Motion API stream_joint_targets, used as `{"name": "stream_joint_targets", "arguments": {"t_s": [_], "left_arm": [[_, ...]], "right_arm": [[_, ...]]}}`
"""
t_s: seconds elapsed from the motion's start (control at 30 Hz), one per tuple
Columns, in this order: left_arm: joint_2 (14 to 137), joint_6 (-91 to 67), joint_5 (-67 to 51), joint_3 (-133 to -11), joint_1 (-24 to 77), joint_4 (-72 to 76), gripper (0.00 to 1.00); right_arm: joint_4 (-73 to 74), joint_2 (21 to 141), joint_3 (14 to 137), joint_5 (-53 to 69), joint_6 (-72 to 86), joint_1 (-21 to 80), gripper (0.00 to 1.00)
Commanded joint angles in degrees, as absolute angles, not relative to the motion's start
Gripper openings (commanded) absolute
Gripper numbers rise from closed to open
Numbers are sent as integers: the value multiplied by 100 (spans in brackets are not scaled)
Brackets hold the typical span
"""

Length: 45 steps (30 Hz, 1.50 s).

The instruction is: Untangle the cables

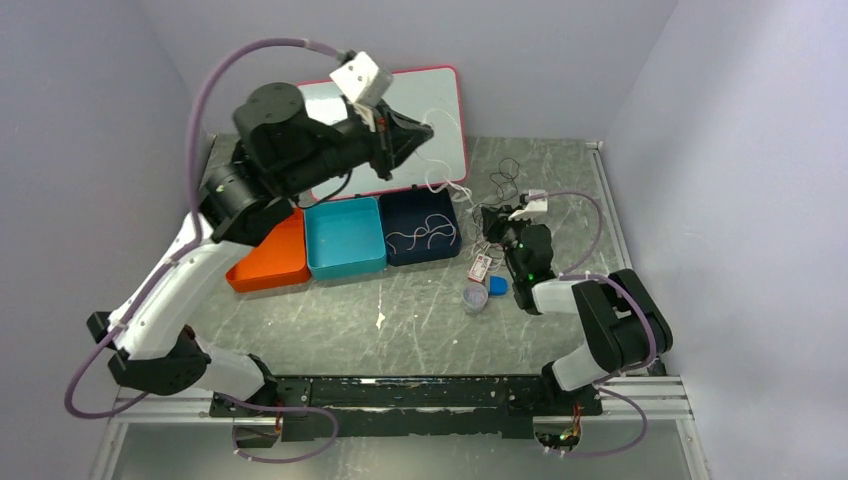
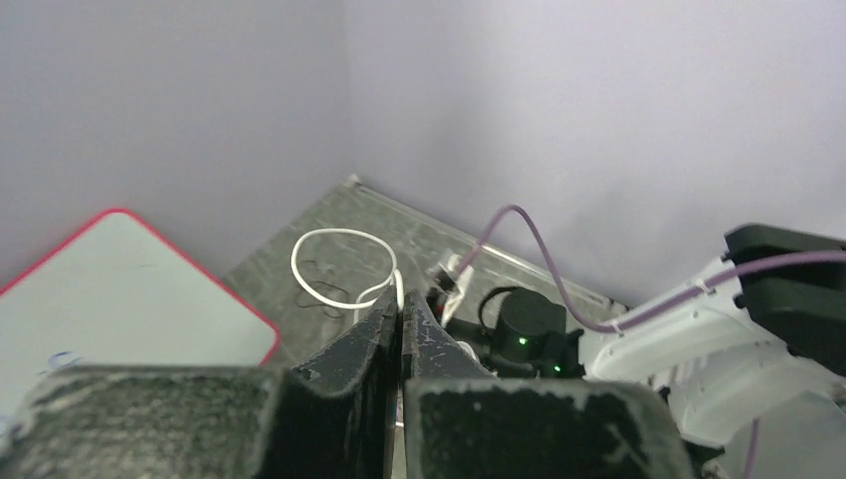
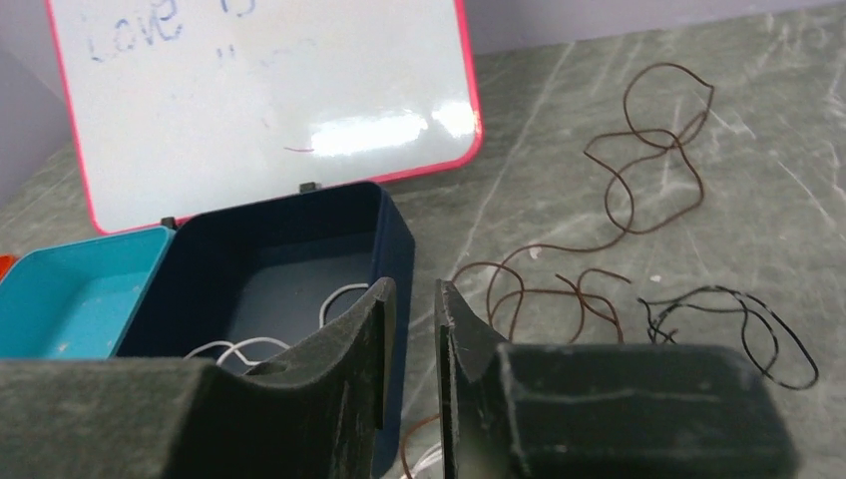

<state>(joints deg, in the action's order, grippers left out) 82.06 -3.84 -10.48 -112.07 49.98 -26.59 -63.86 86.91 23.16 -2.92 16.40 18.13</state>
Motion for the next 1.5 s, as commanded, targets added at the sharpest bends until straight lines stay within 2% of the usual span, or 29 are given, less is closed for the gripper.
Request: {"name": "stream_joint_targets", "arguments": {"t_s": [0.0, 0.23, 0.5, 0.73, 0.97, 1.47], "left_arm": [[7971, -203, -19, -11511, 5010, -3104, 7], [7899, -144, 335, -11242, 4976, -3312, 7], [8046, -279, 251, -10583, 4932, -3199, 7], [8349, -435, -281, -9811, 4464, -2761, 7], [8859, -650, -908, -9381, 3859, -2218, 7], [10122, -436, -948, -9475, 3639, -1915, 7]], "right_arm": [[-6078, 8448, 2224, -739, 1800, 1833, 26], [-4623, 7296, 2201, -720, 2001, 1832, 32], [-982, 5455, 3140, -282, 2318, 1836, 44], [779, 4129, 3452, -248, 2273, 1828, 51], [1722, 3553, 3595, -434, 2412, 1834, 65], [2054, 3321, 3478, -467, 2343, 1833, 66]]}}
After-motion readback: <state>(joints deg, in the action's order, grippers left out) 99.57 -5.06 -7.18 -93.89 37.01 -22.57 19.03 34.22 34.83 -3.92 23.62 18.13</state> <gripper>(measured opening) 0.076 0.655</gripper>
